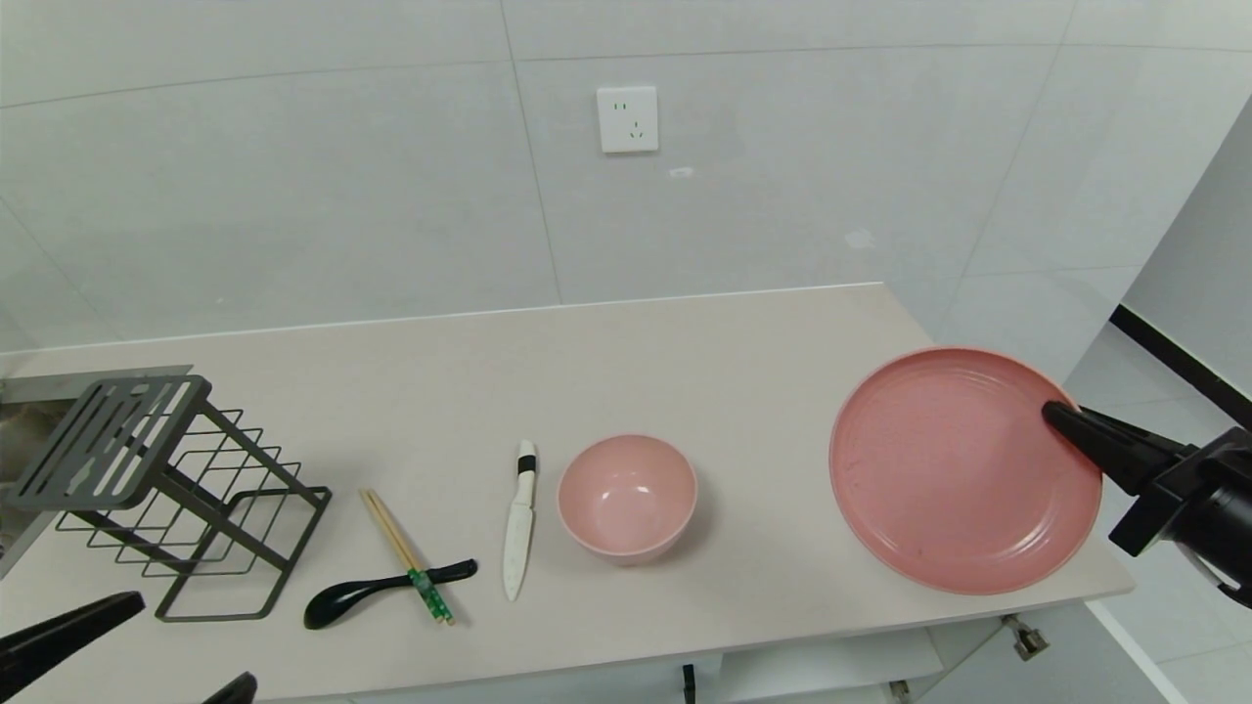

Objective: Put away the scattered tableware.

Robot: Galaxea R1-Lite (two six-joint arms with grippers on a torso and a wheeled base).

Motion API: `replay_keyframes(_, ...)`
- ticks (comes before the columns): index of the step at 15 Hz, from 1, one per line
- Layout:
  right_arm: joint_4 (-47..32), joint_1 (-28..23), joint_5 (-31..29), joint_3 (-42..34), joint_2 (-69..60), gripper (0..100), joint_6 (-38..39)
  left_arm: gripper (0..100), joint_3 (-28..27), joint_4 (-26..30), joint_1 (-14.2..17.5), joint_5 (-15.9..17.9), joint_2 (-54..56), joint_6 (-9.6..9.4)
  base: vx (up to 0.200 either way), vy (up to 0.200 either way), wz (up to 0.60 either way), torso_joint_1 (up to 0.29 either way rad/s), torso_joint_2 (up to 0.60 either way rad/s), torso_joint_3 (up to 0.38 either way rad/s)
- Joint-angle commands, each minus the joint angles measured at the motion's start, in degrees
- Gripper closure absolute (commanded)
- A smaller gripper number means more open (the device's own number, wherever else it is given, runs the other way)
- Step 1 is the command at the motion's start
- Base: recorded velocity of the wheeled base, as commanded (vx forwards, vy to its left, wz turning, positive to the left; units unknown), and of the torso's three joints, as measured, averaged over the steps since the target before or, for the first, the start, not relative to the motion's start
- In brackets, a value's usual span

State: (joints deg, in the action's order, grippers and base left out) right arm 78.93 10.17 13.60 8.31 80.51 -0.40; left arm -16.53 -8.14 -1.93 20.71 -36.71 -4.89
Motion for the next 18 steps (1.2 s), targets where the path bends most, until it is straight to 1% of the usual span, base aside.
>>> replay_keyframes(1,0.0,0.0,0.0,-0.5,-0.6,100,0.0,0,-1.5,-0.1,0.0,3.4,-7.9,0.05,0.000,0.000,0.00,0.000,0.00,0.000)
replay_keyframes(2,0.0,0.0,0.0,-0.5,-0.8,100,0.0,0,-2.9,-1.7,0.0,5.7,-12.2,0.14,0.000,0.000,0.00,0.000,0.00,0.000)
replay_keyframes(3,0.0,0.0,0.0,-0.4,-1.3,100,0.1,0,-3.6,-5.2,0.0,6.8,-16.5,0.14,0.000,0.000,0.00,0.000,0.00,0.000)
replay_keyframes(5,0.0,0.0,0.1,-0.3,-1.6,100,0.0,0,-3.2,-15.2,-0.2,8.1,-24.5,-0.12,0.000,0.000,0.00,0.000,0.00,0.000)
replay_keyframes(6,0.0,0.0,0.1,-0.4,-1.6,100,0.0,0,-2.8,-21.7,-1.8,8.2,-29.1,-0.12,0.000,0.000,0.00,0.000,0.00,0.000)
replay_keyframes(8,0.0,0.0,0.1,-0.4,-1.6,100,0.0,0,-2.9,-28.8,-4.6,7.8,-35.1,-0.21,0.000,0.000,0.00,0.000,0.00,0.000)
replay_keyframes(9,0.0,0.0,0.1,-0.4,-1.6,100,0.0,0,-3.4,-30.3,-5.4,6.9,-38.0,-0.21,0.000,0.000,0.00,0.000,0.00,0.000)
replay_keyframes(11,0.0,0.0,0.1,-0.5,-1.6,100,0.0,0,-4.7,-30.4,-7.2,5.6,-42.1,-0.21,0.000,0.000,0.00,0.000,0.00,0.000)
replay_keyframes(13,0.0,0.0,0.1,-0.6,-1.5,100,0.0,0,-4.8,-30.4,-7.9,3.4,-44.8,0.05,0.000,0.000,0.00,0.000,0.00,0.000)
replay_keyframes(14,0.0,0.0,0.1,-0.8,-1.4,100,0.0,0,-5.6,-30.4,-8.3,1.1,-46.7,0.93,0.000,0.000,0.00,0.000,0.00,0.000)
replay_keyframes(15,0.0,0.0,0.1,-0.8,-1.3,100,0.0,0,-6.4,-30.3,-10.1,-0.6,-48.5,2.16,0.000,0.000,0.00,0.000,0.00,0.000)
replay_keyframes(17,0.0,0.0,0.1,-1.3,-1.4,100,0.0,0,-8.3,-30.3,-14.2,-3.8,-51.3,5.77,0.000,0.000,0.00,0.000,0.00,0.000)
replay_keyframes(18,0.0,0.0,0.1,-1.5,-1.4,100,0.0,0,-11.1,-30.2,-18.3,-7.2,-54.4,9.90,0.000,0.000,0.00,0.000,0.00,0.000)
